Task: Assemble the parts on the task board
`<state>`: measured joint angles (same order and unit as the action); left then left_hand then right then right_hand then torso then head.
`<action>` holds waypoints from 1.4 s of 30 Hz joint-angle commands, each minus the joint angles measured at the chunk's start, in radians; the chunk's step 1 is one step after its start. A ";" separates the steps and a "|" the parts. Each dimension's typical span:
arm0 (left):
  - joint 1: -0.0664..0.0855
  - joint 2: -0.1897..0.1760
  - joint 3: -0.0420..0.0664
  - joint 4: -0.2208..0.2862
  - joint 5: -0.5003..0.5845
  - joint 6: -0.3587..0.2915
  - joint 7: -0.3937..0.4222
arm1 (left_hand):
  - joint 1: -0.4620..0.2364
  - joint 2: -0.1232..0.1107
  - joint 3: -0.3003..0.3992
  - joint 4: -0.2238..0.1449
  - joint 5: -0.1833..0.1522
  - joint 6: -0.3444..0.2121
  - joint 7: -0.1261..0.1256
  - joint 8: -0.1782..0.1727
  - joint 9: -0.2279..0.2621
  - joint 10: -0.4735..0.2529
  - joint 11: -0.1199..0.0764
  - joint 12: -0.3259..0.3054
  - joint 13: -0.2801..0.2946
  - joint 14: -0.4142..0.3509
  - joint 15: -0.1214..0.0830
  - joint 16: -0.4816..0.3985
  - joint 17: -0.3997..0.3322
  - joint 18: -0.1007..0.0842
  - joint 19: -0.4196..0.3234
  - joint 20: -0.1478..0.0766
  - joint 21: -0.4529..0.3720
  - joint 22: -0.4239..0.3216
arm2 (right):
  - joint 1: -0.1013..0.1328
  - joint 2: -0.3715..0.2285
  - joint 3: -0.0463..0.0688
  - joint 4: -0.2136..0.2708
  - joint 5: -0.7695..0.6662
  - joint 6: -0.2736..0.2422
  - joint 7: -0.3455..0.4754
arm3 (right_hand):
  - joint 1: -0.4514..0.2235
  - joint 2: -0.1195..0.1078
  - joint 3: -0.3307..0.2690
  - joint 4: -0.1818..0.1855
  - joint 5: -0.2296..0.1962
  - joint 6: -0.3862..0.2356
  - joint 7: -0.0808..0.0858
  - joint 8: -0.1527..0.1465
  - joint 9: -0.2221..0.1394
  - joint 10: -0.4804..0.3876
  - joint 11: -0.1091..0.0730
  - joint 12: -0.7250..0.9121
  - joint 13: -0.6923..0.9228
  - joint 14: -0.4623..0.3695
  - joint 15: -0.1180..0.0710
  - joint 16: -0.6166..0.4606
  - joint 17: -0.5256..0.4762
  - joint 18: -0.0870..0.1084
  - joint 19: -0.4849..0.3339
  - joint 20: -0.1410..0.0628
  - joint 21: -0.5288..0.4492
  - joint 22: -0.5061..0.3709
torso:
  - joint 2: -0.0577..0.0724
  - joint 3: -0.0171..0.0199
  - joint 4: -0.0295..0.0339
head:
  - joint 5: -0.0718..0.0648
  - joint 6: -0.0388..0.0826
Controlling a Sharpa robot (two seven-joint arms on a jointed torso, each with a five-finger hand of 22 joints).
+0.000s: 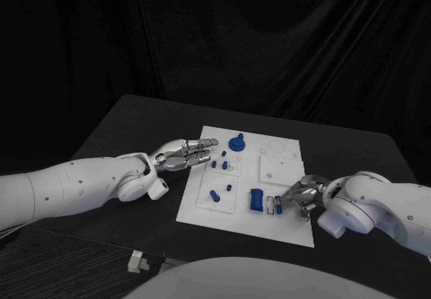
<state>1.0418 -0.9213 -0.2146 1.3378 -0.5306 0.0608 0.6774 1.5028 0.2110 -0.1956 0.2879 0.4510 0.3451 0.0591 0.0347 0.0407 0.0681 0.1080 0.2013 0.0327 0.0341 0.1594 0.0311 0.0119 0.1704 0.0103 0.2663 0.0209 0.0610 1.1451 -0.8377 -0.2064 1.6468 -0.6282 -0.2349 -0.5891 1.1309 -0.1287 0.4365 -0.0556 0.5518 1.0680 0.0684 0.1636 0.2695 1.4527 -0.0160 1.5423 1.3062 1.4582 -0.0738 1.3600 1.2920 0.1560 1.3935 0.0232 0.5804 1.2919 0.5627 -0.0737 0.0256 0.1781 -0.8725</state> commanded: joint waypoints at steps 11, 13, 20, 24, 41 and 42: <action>-0.003 0.005 0.001 -0.004 0.008 0.023 0.184 | 0.024 -0.002 -0.014 -0.005 0.021 0.004 0.001 0.002 -0.003 -0.004 0.007 0.014 0.000 -0.005 0.016 0.019 0.003 0.003 0.009 0.010 -0.004 0.002 | -0.007 0.015 0.000 -0.008 0.017 0.014 -0.018 | -0.047 0.044 0.084 0.005 -0.032 -0.003 -0.013 0.085 0.126 0.094 -0.007 -0.006 0.228 0.058 -0.014 0.005 -0.006 -0.001 -0.001 0.000 -0.035 0.069 | 0.000 -0.0001 -0.0006 | 0.003 0.000; -0.003 0.005 0.001 -0.005 0.008 0.024 0.183 | 0.026 -0.002 -0.013 -0.005 0.022 0.003 0.002 0.002 -0.003 -0.004 0.007 0.014 -0.001 -0.004 0.018 0.019 0.003 0.003 0.010 0.011 -0.004 0.002 | -0.007 0.016 0.000 -0.009 0.024 0.018 -0.019 | -0.049 0.044 0.083 0.007 -0.034 -0.004 -0.013 0.085 0.127 0.093 -0.007 -0.007 0.228 0.058 -0.013 0.003 -0.008 -0.001 -0.001 0.000 -0.038 0.068 | 0.000 -0.0002 -0.0002 | 0.003 0.000; -0.007 0.007 0.001 -0.008 0.008 0.029 0.178 | 0.028 -0.001 -0.011 -0.005 0.023 0.002 0.002 0.002 -0.003 -0.004 0.007 0.013 -0.001 -0.003 0.020 0.020 0.003 0.002 0.010 0.012 -0.004 0.002 | -0.007 0.018 0.000 -0.011 0.044 0.031 -0.019 | -0.054 0.046 0.082 0.010 -0.036 -0.005 -0.013 0.087 0.128 0.093 -0.007 -0.006 0.228 0.058 -0.013 0.003 -0.008 -0.001 -0.001 0.000 -0.039 0.068 | 0.000 -0.0003 -0.0002 | 0.002 0.000; -0.010 0.008 0.001 -0.010 0.008 0.032 0.175 | 0.031 -0.001 -0.009 -0.006 0.025 0.001 0.002 0.002 -0.003 -0.005 0.007 0.013 -0.001 -0.002 0.023 0.022 0.003 0.001 0.010 0.014 -0.004 0.002 | -0.007 0.021 0.000 -0.013 0.049 0.034 -0.019 | -0.056 0.047 0.082 0.011 -0.037 -0.006 -0.013 0.087 0.129 0.093 -0.008 -0.006 0.228 0.057 -0.013 0.002 -0.009 0.000 -0.002 0.000 -0.040 0.068 | 0.000 -0.0003 0.0001 | 0.001 0.000; -0.021 0.009 0.001 -0.012 0.008 0.042 0.166 | 0.040 0.001 -0.003 -0.009 0.028 -0.001 0.004 0.002 -0.003 -0.005 0.008 0.012 -0.001 0.000 0.030 0.025 0.004 -0.001 0.011 0.018 -0.003 0.003 | -0.007 0.023 0.000 -0.023 0.056 0.042 -0.020 | -0.059 0.050 0.082 0.012 -0.038 -0.005 -0.015 0.089 0.132 0.094 -0.008 -0.005 0.229 0.058 -0.014 0.003 -0.008 0.000 -0.002 0.000 -0.040 0.068 | 0.000 -0.0001 -0.0003 | 0.006 0.000; -0.021 0.009 0.001 -0.013 0.008 0.043 0.166 | 0.040 0.001 -0.003 -0.009 0.028 -0.001 0.004 0.002 -0.003 -0.005 0.008 0.012 -0.001 0.000 0.030 0.025 0.004 -0.001 0.011 0.018 -0.003 0.003 | -0.007 0.023 0.000 -0.023 0.057 0.043 -0.020 | -0.059 0.050 0.082 0.012 -0.038 -0.004 -0.015 0.090 0.132 0.095 -0.009 -0.004 0.230 0.058 -0.014 0.003 -0.008 0.000 -0.002 0.000 -0.041 0.068 | 0.000 -0.0001 -0.0002 | 0.006 0.000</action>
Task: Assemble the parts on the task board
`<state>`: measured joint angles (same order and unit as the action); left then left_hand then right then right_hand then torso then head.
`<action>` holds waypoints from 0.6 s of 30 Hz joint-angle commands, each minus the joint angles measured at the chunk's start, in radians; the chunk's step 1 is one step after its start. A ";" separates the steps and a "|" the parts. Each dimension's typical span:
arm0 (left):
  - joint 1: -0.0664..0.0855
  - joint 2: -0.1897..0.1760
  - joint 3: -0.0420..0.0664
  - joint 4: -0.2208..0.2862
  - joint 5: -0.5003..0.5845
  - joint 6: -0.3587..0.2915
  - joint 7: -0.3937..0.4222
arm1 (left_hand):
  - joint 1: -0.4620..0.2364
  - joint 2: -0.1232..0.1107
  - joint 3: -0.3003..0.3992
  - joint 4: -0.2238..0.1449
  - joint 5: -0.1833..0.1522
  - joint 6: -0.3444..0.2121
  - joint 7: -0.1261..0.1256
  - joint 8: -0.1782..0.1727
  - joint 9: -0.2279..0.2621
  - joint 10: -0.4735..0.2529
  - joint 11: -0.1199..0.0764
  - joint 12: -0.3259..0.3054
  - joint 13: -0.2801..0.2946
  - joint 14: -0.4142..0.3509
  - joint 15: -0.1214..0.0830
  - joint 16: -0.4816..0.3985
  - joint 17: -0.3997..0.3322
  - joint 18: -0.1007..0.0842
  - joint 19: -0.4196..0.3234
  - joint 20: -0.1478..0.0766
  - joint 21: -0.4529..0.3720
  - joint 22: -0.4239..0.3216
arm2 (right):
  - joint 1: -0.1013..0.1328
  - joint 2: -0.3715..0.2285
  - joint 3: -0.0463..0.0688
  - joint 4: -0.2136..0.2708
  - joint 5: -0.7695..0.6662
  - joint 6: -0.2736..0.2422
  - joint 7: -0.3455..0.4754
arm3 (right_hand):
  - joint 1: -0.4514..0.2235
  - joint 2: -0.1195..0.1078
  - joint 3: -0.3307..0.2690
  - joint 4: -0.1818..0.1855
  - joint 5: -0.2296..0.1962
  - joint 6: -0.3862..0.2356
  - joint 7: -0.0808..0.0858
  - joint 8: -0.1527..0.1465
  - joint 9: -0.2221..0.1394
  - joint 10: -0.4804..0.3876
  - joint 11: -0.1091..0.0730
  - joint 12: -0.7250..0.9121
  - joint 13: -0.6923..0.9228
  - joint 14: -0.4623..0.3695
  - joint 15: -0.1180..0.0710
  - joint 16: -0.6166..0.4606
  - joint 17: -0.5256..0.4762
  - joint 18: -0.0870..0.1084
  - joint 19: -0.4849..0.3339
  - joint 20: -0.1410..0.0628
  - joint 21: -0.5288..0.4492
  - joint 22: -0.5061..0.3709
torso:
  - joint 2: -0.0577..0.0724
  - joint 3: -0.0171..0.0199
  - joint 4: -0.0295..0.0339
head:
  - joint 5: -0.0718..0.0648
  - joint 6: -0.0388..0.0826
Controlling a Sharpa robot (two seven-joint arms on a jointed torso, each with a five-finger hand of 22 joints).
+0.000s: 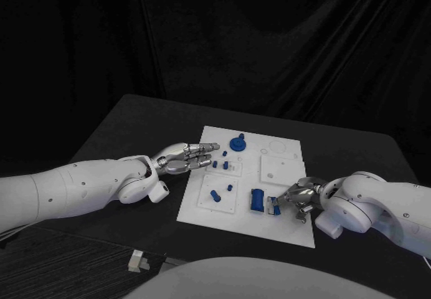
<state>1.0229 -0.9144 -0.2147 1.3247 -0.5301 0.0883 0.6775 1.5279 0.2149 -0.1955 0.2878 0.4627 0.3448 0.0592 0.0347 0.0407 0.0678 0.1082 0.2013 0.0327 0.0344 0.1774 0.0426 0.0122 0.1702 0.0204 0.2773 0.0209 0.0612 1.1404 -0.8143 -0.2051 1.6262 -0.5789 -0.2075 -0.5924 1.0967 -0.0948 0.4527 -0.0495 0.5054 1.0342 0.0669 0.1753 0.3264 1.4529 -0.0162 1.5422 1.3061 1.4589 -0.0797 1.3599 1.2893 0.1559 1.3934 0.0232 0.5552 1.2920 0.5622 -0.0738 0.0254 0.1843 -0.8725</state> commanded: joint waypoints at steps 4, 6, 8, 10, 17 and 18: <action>-0.004 0.004 0.001 -0.001 0.007 0.018 0.165 | 0.016 -0.003 -0.001 -0.009 0.017 0.000 0.005 0.002 -0.003 -0.005 0.007 0.012 -0.001 0.000 0.014 0.015 0.004 -0.002 0.001 0.008 -0.003 0.003 | -0.003 -0.001 -0.001 -0.004 0.010 0.020 -0.017 | -0.025 0.017 0.066 0.006 0.009 0.030 -0.014 0.079 0.076 0.095 -0.009 -0.004 0.230 0.057 -0.008 0.003 -0.005 0.000 -0.001 0.000 -0.014 0.068 | 0.000 0.0001 0.0005 | -0.003 0.000; -0.004 0.004 0.001 -0.001 0.007 0.019 0.165 | 0.016 -0.003 -0.001 -0.009 0.017 0.000 0.005 0.002 -0.003 -0.005 0.007 0.012 -0.001 0.000 0.014 0.015 0.004 -0.002 0.001 0.008 -0.003 0.003 | -0.003 -0.001 -0.001 -0.004 0.011 0.021 -0.018 | -0.024 0.018 0.067 0.005 0.010 0.031 -0.015 0.081 0.077 0.095 -0.009 -0.004 0.230 0.057 -0.008 0.003 -0.006 0.000 -0.002 0.000 -0.016 0.067 | 0.000 0.0000 0.0003 | -0.001 0.000; -0.005 0.005 0.001 -0.002 0.007 0.019 0.165 | 0.016 -0.003 -0.001 -0.009 0.017 0.000 0.005 0.002 -0.003 -0.005 0.007 0.012 -0.001 0.000 0.014 0.015 0.004 -0.002 0.001 0.008 -0.003 0.003 | -0.002 -0.002 -0.001 -0.004 0.011 0.023 -0.018 | -0.024 0.018 0.067 0.005 0.010 0.031 -0.015 0.081 0.077 0.095 -0.009 -0.004 0.230 0.057 -0.008 0.003 -0.006 0.000 -0.002 0.000 -0.016 0.067 | 0.000 0.0001 0.0000 | 0.003 0.000; -0.005 0.005 0.001 -0.002 0.007 0.019 0.165 | 0.018 -0.002 0.001 -0.009 0.018 -0.002 0.006 0.002 -0.003 -0.006 0.007 0.011 -0.001 0.001 0.015 0.016 0.004 -0.002 0.001 0.008 -0.003 0.004 | -0.002 -0.005 -0.001 -0.004 0.013 0.025 -0.018 | -0.024 0.019 0.067 0.005 0.010 0.031 -0.015 0.081 0.078 0.095 -0.010 -0.004 0.231 0.057 -0.009 0.002 -0.006 0.000 -0.002 -0.001 -0.016 0.067 | 0.000 0.0002 -0.0003 | 0.006 0.000; -0.006 0.004 0.001 -0.001 0.007 0.019 0.164 | 0.018 -0.002 0.001 -0.009 0.018 -0.002 0.006 0.002 -0.003 -0.006 0.007 0.011 -0.001 0.001 0.015 0.016 0.004 -0.002 0.001 0.008 -0.003 0.004 | -0.001 -0.014 -0.001 -0.004 0.037 0.034 -0.020 | -0.022 0.020 0.069 0.003 0.011 0.030 -0.016 0.082 0.079 0.095 -0.010 -0.004 0.230 0.057 -0.009 0.002 -0.007 0.000 -0.002 -0.001 -0.017 0.067 | 0.000 0.0000 -0.0001 | 0.008 0.000; -0.006 0.004 0.001 -0.001 0.007 0.019 0.164 | 0.018 -0.002 0.001 -0.009 0.018 -0.002 0.006 0.002 -0.003 -0.006 0.007 0.011 -0.001 0.001 0.015 0.016 0.004 -0.002 0.001 0.008 -0.003 0.004 | 0.000 -0.014 -0.001 -0.004 0.039 0.035 -0.020 | -0.022 0.020 0.069 0.003 0.011 0.030 -0.016 0.082 0.079 0.095 -0.010 -0.004 0.230 0.057 -0.009 0.002 -0.007 0.000 -0.002 -0.001 -0.017 0.067 | 0.000 0.0001 -0.0002 | 0.008 0.000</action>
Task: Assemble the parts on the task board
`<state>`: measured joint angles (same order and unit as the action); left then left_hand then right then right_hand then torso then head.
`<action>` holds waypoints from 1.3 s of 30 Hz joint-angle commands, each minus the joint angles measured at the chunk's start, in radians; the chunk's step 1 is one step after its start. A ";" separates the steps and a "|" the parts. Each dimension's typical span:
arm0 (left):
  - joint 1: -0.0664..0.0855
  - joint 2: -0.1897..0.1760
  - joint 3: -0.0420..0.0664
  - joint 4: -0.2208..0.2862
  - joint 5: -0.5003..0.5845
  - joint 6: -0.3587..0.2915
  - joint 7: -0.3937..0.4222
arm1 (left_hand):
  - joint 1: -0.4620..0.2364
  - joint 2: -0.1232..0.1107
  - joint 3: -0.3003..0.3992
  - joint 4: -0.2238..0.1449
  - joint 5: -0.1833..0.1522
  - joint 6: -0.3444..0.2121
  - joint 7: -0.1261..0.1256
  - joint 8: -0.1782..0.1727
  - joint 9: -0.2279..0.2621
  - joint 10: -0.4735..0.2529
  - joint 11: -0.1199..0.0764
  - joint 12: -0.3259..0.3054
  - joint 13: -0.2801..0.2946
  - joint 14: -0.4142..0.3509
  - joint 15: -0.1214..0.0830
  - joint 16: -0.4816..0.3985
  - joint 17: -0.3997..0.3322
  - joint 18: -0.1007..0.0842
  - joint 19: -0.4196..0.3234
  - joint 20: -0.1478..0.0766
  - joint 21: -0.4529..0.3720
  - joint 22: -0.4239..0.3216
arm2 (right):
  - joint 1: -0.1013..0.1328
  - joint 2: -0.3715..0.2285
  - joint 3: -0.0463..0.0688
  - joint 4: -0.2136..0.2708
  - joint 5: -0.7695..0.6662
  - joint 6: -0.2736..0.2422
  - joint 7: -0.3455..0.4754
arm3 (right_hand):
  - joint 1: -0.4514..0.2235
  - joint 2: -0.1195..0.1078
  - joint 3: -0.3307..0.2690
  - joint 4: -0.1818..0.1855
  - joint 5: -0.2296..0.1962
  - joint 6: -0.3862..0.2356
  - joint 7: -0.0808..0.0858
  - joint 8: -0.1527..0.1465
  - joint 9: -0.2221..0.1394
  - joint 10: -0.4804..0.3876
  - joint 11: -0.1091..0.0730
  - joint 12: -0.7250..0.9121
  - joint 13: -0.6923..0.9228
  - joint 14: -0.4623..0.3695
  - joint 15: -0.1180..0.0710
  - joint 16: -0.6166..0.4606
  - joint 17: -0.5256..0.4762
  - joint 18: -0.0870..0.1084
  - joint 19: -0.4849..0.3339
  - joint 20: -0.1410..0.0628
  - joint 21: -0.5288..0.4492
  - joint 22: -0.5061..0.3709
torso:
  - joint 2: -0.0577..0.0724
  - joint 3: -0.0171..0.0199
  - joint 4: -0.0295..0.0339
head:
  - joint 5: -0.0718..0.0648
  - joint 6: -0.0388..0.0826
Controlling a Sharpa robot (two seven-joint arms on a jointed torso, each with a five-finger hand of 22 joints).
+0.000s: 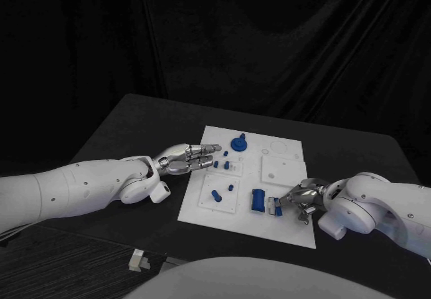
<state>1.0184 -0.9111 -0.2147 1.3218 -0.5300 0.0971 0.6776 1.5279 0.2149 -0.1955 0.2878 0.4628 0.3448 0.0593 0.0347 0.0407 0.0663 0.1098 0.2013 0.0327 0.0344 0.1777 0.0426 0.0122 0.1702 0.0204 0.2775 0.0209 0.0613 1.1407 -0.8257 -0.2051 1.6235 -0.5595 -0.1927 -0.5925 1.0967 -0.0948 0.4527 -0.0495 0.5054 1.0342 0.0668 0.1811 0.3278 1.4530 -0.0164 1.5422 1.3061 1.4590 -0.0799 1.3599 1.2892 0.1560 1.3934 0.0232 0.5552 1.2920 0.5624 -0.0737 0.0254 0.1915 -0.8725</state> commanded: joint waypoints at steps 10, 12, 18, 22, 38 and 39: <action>-0.002 0.001 0.001 0.002 0.007 0.003 0.166 | 0.020 -0.002 0.002 -0.010 0.019 0.001 0.005 0.003 -0.003 -0.004 0.006 0.013 -0.001 -0.001 0.015 0.014 0.004 -0.003 0.002 0.009 -0.003 0.003 | 0.014 -0.015 -0.001 0.012 0.053 0.026 -0.020 | -0.020 0.021 0.071 -0.001 0.011 0.028 -0.016 0.078 0.080 0.094 -0.011 -0.005 0.229 0.056 -0.010 -0.001 -0.010 0.001 -0.003 -0.001 -0.023 0.066 | -0.001 0.0001 0.0006 | -0.001 0.000; -0.002 0.001 0.001 0.001 0.007 0.002 0.167 | 0.021 -0.002 0.003 -0.010 0.019 0.003 0.006 0.003 -0.003 -0.003 0.007 0.014 0.000 -0.001 0.013 0.014 0.003 -0.003 0.001 0.008 -0.003 0.003 | 0.016 -0.016 -0.001 0.015 0.055 0.026 -0.020 | -0.020 0.021 0.071 -0.001 0.011 0.028 -0.016 0.078 0.080 0.094 -0.011 -0.005 0.229 0.056 -0.010 -0.001 -0.010 0.001 -0.003 -0.001 -0.023 0.066 | -0.001 0.0000 0.0006 | -0.001 0.000; -0.002 0.000 0.001 0.002 0.007 0.002 0.166 | 0.021 -0.002 0.003 -0.010 0.019 0.003 0.006 0.003 -0.003 -0.003 0.007 0.014 0.000 -0.001 0.013 0.014 0.003 -0.003 0.001 0.008 -0.003 0.003 | 0.019 -0.017 -0.001 0.017 0.057 0.026 -0.020 | -0.019 0.020 0.071 -0.003 0.011 0.026 -0.015 0.078 0.081 0.093 -0.010 -0.006 0.228 0.056 -0.010 -0.002 -0.011 0.001 -0.003 -0.001 -0.024 0.066 | 0.000 0.0002 -0.0005 | 0.000 0.000; -0.002 0.000 0.001 0.002 0.007 0.002 0.165 | 0.021 -0.002 0.003 -0.010 0.019 0.003 0.006 0.003 -0.003 -0.003 0.007 0.014 0.000 -0.001 0.013 0.014 0.003 -0.003 0.001 0.008 -0.003 0.003 | 0.021 -0.018 -0.001 0.018 0.057 0.027 -0.020 | -0.019 0.020 0.071 -0.003 0.011 0.026 -0.015 0.078 0.081 0.094 -0.010 -0.004 0.230 0.056 -0.010 0.001 -0.008 0.001 -0.002 -0.001 -0.021 0.066 | 0.000 0.0000 -0.0006 | 0.000 0.000; -0.002 0.003 0.001 0.000 0.007 0.007 0.161 | 0.023 -0.002 0.005 -0.009 0.020 0.002 0.007 0.003 -0.003 -0.003 0.008 0.014 0.000 -0.002 0.011 0.014 0.003 -0.003 0.002 0.006 -0.003 0.003 | 0.021 0.000 -0.001 0.008 0.052 0.036 -0.026 | -0.031 0.031 0.066 -0.006 0.006 0.012 -0.014 0.089 0.101 0.109 -0.010 0.017 0.252 0.069 -0.011 0.040 0.040 -0.046 0.071 -0.006 0.307 0.136 | 0.000 -0.0001 -0.0002 | -0.002 0.000; -0.002 0.003 0.001 0.000 0.007 0.008 0.161 | 0.023 -0.002 0.005 -0.009 0.020 0.002 0.007 0.003 -0.003 -0.003 0.008 0.014 0.000 -0.002 0.011 0.014 0.003 -0.003 0.002 0.006 -0.003 0.003 | 0.021 0.001 -0.001 0.008 0.051 0.035 -0.027 | -0.034 0.032 0.064 -0.005 0.005 0.011 -0.014 0.090 0.102 0.110 -0.010 0.018 0.253 0.069 -0.010 0.041 0.041 -0.046 0.071 -0.006 0.307 0.135 | 0.000 -0.0001 -0.0001 | -0.002 0.000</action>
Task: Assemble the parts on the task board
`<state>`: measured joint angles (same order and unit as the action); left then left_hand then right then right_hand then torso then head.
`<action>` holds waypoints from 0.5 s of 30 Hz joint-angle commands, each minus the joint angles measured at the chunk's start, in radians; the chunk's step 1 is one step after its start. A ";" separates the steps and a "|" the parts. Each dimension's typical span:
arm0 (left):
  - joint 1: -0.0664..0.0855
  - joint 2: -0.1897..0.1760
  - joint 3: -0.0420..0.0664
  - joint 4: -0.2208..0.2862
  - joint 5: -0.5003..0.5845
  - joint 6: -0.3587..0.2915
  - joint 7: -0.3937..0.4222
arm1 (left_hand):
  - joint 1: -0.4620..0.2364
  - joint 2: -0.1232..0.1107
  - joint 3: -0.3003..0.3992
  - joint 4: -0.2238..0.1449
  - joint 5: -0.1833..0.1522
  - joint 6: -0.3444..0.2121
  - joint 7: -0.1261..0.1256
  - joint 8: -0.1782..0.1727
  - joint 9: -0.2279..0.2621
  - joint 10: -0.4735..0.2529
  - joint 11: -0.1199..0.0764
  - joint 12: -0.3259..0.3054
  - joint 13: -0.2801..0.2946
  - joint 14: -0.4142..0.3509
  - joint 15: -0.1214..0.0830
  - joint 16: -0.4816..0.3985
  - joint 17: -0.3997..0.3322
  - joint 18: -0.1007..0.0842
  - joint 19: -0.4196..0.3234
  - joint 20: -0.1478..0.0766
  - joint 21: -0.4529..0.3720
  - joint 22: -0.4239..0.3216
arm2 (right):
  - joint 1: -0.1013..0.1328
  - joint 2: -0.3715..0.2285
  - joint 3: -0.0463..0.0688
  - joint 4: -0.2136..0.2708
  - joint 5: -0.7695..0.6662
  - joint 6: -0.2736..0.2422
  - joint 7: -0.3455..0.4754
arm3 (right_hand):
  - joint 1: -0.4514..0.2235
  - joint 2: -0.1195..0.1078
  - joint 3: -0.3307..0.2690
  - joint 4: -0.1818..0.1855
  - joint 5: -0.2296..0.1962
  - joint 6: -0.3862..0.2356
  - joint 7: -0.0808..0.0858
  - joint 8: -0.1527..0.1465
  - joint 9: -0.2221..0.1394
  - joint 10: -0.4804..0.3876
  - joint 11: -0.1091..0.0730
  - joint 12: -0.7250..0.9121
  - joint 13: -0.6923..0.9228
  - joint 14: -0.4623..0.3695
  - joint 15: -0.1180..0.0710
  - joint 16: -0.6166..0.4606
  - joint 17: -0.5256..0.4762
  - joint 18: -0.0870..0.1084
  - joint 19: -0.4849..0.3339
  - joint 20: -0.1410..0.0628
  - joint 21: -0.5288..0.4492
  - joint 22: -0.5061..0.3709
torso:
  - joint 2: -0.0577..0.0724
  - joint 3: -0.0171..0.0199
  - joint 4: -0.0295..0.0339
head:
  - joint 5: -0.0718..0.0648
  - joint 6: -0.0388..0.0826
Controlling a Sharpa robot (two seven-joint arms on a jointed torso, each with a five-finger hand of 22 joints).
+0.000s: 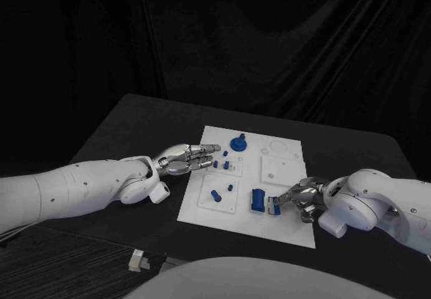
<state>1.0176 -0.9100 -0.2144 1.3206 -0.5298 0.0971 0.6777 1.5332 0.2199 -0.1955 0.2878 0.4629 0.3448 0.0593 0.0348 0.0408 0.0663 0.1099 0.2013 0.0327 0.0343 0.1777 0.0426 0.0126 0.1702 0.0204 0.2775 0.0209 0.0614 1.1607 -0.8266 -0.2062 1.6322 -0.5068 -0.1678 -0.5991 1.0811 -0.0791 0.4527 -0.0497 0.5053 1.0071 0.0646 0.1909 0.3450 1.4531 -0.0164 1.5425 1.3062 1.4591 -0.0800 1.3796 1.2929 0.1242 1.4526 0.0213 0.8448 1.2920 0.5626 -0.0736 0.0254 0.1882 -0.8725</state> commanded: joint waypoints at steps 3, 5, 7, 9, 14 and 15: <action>-0.001 0.003 0.001 0.001 0.007 0.010 0.159 | 0.018 -0.007 0.005 -0.009 0.020 0.001 0.007 0.003 -0.003 -0.003 0.008 0.014 0.000 -0.001 0.011 0.014 0.003 -0.003 0.002 0.006 -0.003 0.003 | 0.001 0.005 0.000 -0.003 -0.008 0.008 -0.021 | -0.025 0.019 0.055 0.001 0.009 0.037 -0.012 0.082 0.088 0.110 -0.010 0.017 0.253 0.069 -0.010 0.021 0.037 -0.014 0.011 -0.004 0.017 0.135 | 0.000 -0.0003 0.0005 | 0.000 0.000; -0.001 0.003 0.001 0.000 0.007 0.011 0.159 | 0.018 -0.007 0.005 -0.009 0.020 0.001 0.007 0.003 -0.003 -0.003 0.008 0.014 0.000 -0.001 0.011 0.014 0.003 -0.003 0.002 0.006 -0.003 0.003 | 0.001 0.007 0.000 -0.004 -0.011 0.008 -0.021 | -0.026 0.020 0.052 0.002 0.009 0.037 -0.012 0.083 0.089 0.110 -0.010 0.018 0.253 0.069 -0.010 0.021 0.037 -0.013 0.011 -0.004 0.016 0.134 | 0.000 -0.0003 0.0008 | -0.001 0.000; -0.001 0.004 0.001 0.000 0.007 0.012 0.158 | 0.018 -0.007 0.005 -0.009 0.020 0.001 0.007 0.003 -0.003 -0.003 0.008 0.013 0.000 -0.001 0.011 0.015 0.003 -0.003 0.002 0.006 -0.003 0.003 | 0.001 0.009 0.000 -0.005 -0.013 0.008 -0.021 | -0.027 0.021 0.048 0.003 0.009 0.036 -0.012 0.084 0.090 0.109 -0.010 0.016 0.252 0.068 -0.010 0.020 0.035 -0.012 0.009 -0.004 0.010 0.133 | 0.000 -0.0002 0.0004 | -0.001 0.000; -0.001 0.005 0.001 0.000 0.007 0.013 0.157 | 0.018 -0.007 0.005 -0.009 0.020 0.001 0.007 0.003 -0.003 -0.003 0.008 0.013 0.000 -0.001 0.011 0.015 0.003 -0.003 0.002 0.006 -0.003 0.003 | 0.001 0.012 0.000 -0.006 -0.016 0.007 -0.021 | -0.028 0.021 0.047 0.003 0.008 0.035 -0.012 0.084 0.090 0.109 -0.010 0.016 0.251 0.068 -0.010 0.020 0.035 -0.012 0.009 -0.004 0.008 0.132 | 0.000 -0.0003 0.0006 | -0.001 0.000; -0.001 0.006 0.001 -0.001 0.007 0.016 0.155 | 0.019 -0.007 0.006 -0.009 0.020 0.001 0.007 0.003 -0.003 -0.003 0.008 0.013 -0.001 -0.001 0.012 0.016 0.003 -0.003 0.002 0.007 -0.003 0.003 | 0.001 0.016 0.000 -0.009 -0.023 0.007 -0.022 | -0.031 0.024 0.041 0.007 0.004 0.033 -0.012 0.084 0.092 0.109 -0.010 0.016 0.251 0.068 -0.010 0.020 0.035 -0.012 0.007 -0.003 0.009 0.132 | 0.000 -0.0003 0.0004 | -0.001 0.000; -0.002 0.006 0.001 -0.001 0.007 0.017 0.154 | 0.019 -0.007 0.006 -0.009 0.020 0.001 0.007 0.003 -0.003 -0.003 0.008 0.013 -0.001 -0.001 0.012 0.016 0.003 -0.003 0.002 0.007 -0.003 0.003 | 0.001 0.017 0.000 -0.010 -0.027 0.007 -0.022 | -0.031 0.024 0.039 0.007 0.003 0.032 -0.013 0.085 0.092 0.109 -0.010 0.016 0.251 0.068 -0.010 0.020 0.035 -0.011 0.007 -0.003 0.008 0.131 | 0.000 -0.0002 0.0002 | 0.000 0.000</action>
<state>1.0175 -0.9066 -0.2147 1.3188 -0.5298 0.1002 0.6777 1.5435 0.2096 -0.1955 0.2878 0.4630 0.3448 0.0594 0.0348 0.0407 0.0663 0.1099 0.2013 0.0327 0.0343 0.1777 0.0426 0.0137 0.1703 0.0204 0.2775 0.0209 0.0614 1.1613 -0.8120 -0.2054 1.6226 -0.5181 -0.1678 -0.6034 1.0809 -0.0791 0.4524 -0.0495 0.4863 1.0076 0.0648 0.2132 0.3915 1.4531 -0.0164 1.5425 1.3061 1.4592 -0.0799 1.3797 1.2929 0.1242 1.4527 0.0213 0.8448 1.2920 0.5624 -0.0738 0.0259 0.1870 -0.8725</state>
